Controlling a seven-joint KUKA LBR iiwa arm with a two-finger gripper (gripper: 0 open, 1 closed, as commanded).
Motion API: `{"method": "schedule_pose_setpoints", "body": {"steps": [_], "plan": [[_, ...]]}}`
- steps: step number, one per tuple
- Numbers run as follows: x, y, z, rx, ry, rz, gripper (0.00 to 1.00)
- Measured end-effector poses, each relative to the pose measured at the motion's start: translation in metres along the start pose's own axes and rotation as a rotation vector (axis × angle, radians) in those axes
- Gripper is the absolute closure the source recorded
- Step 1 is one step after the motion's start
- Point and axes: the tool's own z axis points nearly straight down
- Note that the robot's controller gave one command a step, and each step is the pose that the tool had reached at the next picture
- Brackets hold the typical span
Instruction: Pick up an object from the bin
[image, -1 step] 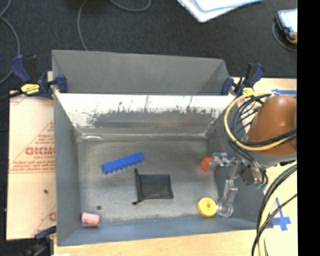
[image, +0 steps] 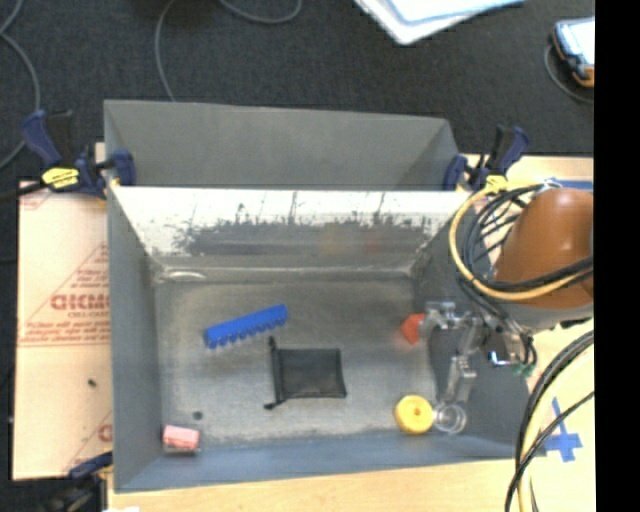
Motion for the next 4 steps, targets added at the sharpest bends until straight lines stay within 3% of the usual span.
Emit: {"method": "schedule_pose_setpoints", "body": {"steps": [1, 2, 3, 4], "plan": [[0.029, 0.023, 0.069, 0.003, -0.01, -0.521, 0.0], [-0.002, 0.114, 0.01, -0.002, -0.008, -0.272, 0.0], [0.032, 0.05, 0.042, 0.004, -0.009, -0.623, 0.0], [-0.014, 0.169, 0.073, -0.004, -0.014, -0.185, 0.0]]}}
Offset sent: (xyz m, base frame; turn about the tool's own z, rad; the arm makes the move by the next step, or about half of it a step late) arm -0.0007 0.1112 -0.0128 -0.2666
